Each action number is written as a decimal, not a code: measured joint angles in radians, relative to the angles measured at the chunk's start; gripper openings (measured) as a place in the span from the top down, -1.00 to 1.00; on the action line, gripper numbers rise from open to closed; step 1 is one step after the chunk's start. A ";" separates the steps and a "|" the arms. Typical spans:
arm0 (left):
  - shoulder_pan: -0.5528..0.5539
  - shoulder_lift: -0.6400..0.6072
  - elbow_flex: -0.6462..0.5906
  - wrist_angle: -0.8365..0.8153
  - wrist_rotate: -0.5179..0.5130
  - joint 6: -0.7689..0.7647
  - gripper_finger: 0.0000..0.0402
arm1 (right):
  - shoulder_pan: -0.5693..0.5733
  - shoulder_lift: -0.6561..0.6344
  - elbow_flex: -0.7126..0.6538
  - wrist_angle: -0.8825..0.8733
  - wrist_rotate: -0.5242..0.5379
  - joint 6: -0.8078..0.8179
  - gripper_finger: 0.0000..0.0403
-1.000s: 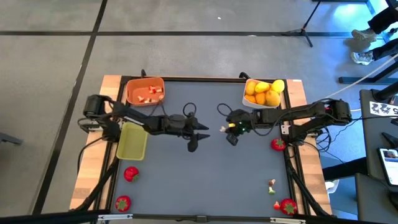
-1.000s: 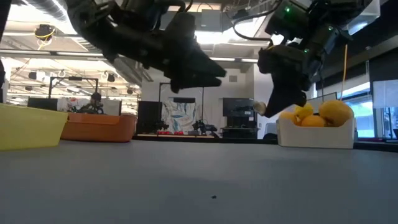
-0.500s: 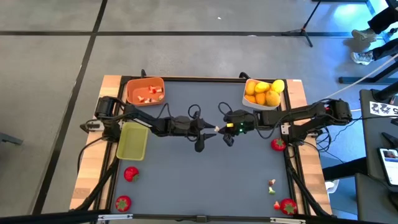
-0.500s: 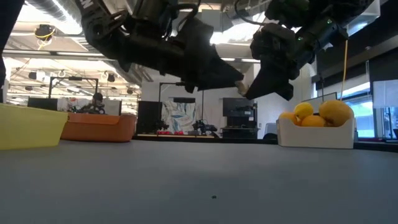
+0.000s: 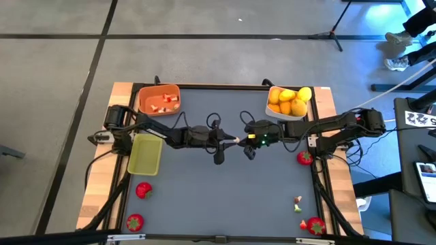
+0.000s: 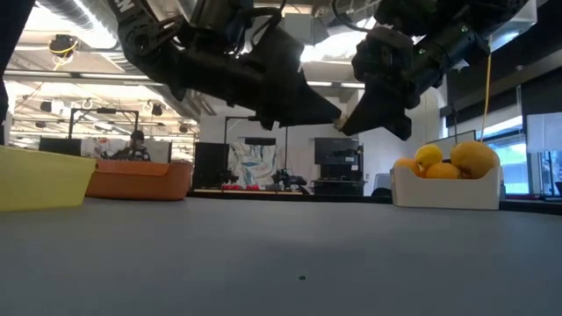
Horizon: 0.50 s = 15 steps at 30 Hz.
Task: Sort produce into baskets
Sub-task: Put the brown mushroom into the orange bin
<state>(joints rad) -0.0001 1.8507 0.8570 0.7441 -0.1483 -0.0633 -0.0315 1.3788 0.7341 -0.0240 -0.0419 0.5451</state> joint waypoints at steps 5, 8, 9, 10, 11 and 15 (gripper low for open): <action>0.002 0.000 0.000 0.001 -0.002 0.019 0.71 | 0.000 0.000 0.000 0.005 -0.003 0.006 0.95; 0.002 0.000 0.000 0.001 -0.002 0.027 0.82 | 0.000 0.000 0.000 0.006 -0.005 0.005 0.93; 0.002 0.000 0.000 0.001 -0.001 0.033 0.85 | 0.000 0.000 0.000 0.008 -0.009 0.004 0.90; 0.002 0.000 0.000 0.001 0.000 0.038 0.88 | 0.000 0.000 0.000 0.011 -0.015 0.003 0.86; 0.002 0.000 0.000 0.001 0.002 0.040 0.90 | 0.000 0.000 0.000 0.012 -0.023 0.002 0.80; 0.000 0.000 0.000 0.000 0.014 0.041 0.94 | -0.002 -0.007 0.000 0.001 -0.127 -0.013 0.53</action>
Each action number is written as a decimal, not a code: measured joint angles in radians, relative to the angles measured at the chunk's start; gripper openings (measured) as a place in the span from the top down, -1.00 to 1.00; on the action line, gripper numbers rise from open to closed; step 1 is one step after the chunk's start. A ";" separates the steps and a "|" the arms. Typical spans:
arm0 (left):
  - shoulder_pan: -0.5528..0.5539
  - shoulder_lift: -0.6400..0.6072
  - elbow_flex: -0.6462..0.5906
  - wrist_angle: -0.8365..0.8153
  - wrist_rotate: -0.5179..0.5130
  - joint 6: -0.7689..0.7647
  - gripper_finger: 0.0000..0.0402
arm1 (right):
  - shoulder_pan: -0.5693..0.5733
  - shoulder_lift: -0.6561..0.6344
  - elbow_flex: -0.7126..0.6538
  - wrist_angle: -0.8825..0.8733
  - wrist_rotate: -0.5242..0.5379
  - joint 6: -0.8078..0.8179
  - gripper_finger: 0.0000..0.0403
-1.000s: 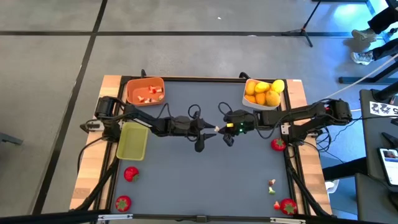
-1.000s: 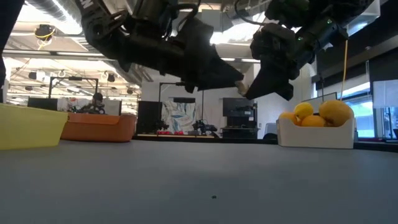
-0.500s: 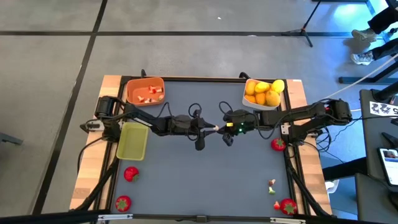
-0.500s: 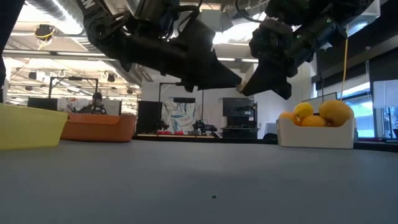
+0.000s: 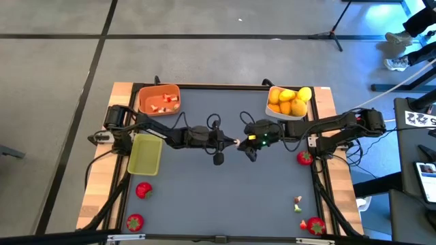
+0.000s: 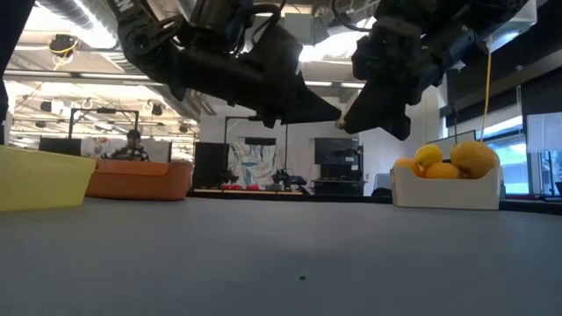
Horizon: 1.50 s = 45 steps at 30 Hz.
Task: Sort produce into baskets
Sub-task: Put the brown mushroom into the orange bin
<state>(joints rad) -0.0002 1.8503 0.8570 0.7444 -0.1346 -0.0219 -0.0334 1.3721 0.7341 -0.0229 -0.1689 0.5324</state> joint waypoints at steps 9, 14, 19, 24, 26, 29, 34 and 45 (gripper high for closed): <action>0.000 -0.133 0.000 -0.242 -0.002 0.014 0.92 | 0.092 -0.117 0.001 -0.211 -0.087 -0.034 0.24; 0.000 -0.271 0.000 -0.513 -0.010 0.040 0.92 | 0.195 -0.128 0.001 -0.276 -0.013 -0.014 0.24; 0.002 -0.425 0.000 -0.815 -0.093 0.030 0.91 | 0.282 -0.126 -0.008 -0.295 0.085 0.012 0.23; 0.038 -0.554 0.000 -1.068 -0.196 -0.001 0.94 | 0.332 -0.126 -0.030 -0.294 0.147 0.066 0.23; 0.072 -0.597 0.000 -1.156 -0.228 -0.016 0.94 | 0.342 -0.125 -0.038 -0.296 0.152 0.081 0.23; 0.142 -0.642 0.000 -1.270 -0.276 -0.024 0.91 | 0.349 -0.125 -0.051 -0.295 0.164 0.092 0.23; 0.301 -0.673 -0.001 -1.371 -0.329 -0.024 0.88 | 0.348 -0.125 -0.063 -0.296 0.202 0.100 0.23; 0.609 -0.656 -0.001 -1.403 -0.327 -0.008 0.88 | 0.348 -0.125 -0.063 -0.294 0.275 0.092 0.23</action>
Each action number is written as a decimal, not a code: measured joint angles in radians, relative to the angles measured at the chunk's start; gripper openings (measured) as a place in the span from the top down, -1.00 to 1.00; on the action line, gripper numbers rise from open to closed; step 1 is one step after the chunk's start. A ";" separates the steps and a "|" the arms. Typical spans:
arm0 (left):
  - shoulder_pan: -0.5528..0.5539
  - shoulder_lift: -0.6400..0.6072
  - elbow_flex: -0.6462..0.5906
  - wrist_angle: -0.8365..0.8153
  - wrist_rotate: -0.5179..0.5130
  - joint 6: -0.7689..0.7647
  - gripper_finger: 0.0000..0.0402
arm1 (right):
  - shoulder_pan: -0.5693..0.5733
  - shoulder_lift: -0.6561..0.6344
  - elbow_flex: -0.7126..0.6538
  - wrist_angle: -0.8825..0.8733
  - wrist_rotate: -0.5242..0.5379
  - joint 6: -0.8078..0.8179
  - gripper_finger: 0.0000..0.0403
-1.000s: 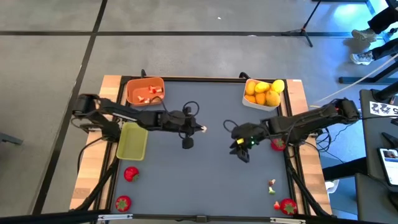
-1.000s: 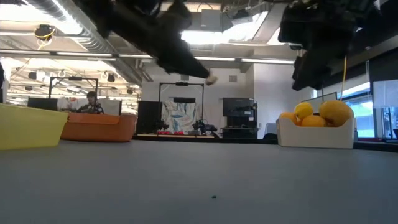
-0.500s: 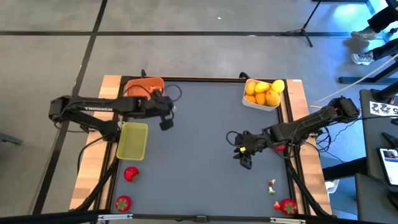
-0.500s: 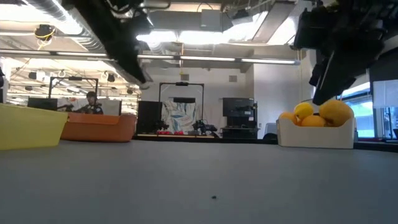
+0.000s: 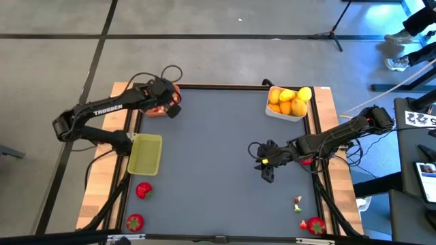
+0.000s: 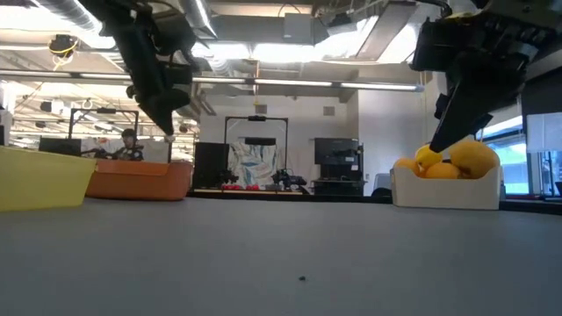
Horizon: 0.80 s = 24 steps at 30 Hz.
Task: Sort produce into baskets
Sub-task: Put the brown mushroom into the orange bin
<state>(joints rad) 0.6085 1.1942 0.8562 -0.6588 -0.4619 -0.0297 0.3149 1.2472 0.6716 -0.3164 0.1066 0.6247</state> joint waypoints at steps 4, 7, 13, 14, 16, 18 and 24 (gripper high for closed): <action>0.054 0.000 0.000 0.003 0.000 0.018 0.85 | 0.000 0.000 0.000 -0.001 0.004 0.000 0.23; 0.084 0.000 0.000 0.002 0.000 0.062 0.82 | 0.000 0.000 0.000 -0.001 0.016 -0.001 0.23; 0.123 0.000 0.000 -0.013 0.005 0.059 0.66 | 0.000 0.000 0.000 -0.001 0.034 0.000 0.23; 0.128 0.000 0.000 -0.016 0.007 0.060 0.61 | 0.000 0.000 0.000 -0.001 0.034 0.000 0.23; 0.133 0.000 0.000 -0.018 0.008 0.055 0.51 | 0.000 0.000 0.000 -0.001 0.034 -0.001 0.23; 0.134 0.000 0.000 -0.020 0.010 0.038 0.42 | 0.000 0.000 0.000 -0.001 0.034 -0.001 0.23; 0.113 0.000 0.000 -0.001 0.142 -0.040 0.25 | 0.000 0.000 0.000 0.000 0.033 -0.001 0.23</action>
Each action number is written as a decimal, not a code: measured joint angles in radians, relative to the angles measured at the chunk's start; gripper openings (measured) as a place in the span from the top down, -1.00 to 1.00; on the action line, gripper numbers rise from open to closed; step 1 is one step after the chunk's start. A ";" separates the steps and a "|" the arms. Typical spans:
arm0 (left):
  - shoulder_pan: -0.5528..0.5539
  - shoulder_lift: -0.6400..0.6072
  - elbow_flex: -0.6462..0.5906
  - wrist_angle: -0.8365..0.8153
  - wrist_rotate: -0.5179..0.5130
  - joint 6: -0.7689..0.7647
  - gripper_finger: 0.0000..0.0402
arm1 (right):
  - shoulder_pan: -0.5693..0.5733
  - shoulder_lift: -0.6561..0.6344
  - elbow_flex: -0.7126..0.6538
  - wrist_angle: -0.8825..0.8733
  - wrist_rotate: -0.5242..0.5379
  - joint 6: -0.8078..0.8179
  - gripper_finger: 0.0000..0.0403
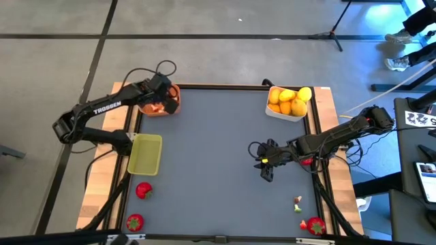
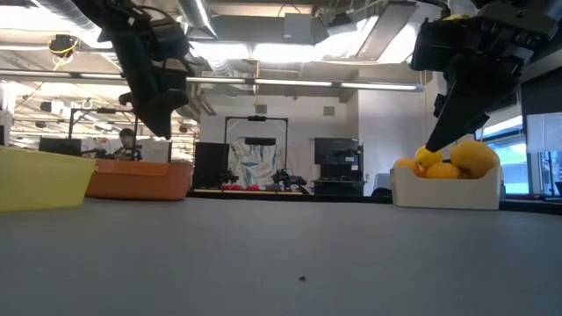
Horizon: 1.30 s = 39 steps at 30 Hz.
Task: Sort produce into baskets
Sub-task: Put the brown mushroom into the orange bin
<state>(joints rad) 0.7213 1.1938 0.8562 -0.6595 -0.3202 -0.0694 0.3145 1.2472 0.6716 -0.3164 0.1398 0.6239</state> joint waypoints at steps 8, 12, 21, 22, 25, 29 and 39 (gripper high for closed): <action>-0.137 0.000 0.000 0.096 0.226 -0.052 0.23 | -0.001 0.000 0.000 0.061 0.013 -0.001 0.23; -0.226 0.000 0.000 0.136 0.230 -0.061 0.23 | 0.021 0.000 0.001 0.117 -0.060 -0.002 0.14; -0.362 0.000 0.000 0.177 0.230 -0.089 0.23 | 0.175 0.000 0.006 0.051 -0.193 0.100 -0.38; -0.372 0.000 0.000 0.188 0.230 -0.093 0.23 | 0.195 0.000 0.006 0.040 -0.204 0.148 -0.41; -0.393 0.011 0.000 0.249 0.230 -0.083 0.23 | 0.247 0.000 0.006 -0.008 -0.282 0.306 -0.43; -0.406 0.058 0.000 0.372 0.230 -0.071 0.23 | 0.310 0.000 0.006 -0.059 -0.406 0.457 -0.39; -0.428 0.228 0.000 0.443 0.229 -0.036 0.23 | 0.519 0.000 0.007 -0.252 -0.390 0.662 -0.25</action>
<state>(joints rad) 0.2933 1.4215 0.8562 -0.2160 -0.0910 -0.1055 0.8335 1.2472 0.6785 -0.5684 -0.2505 1.2854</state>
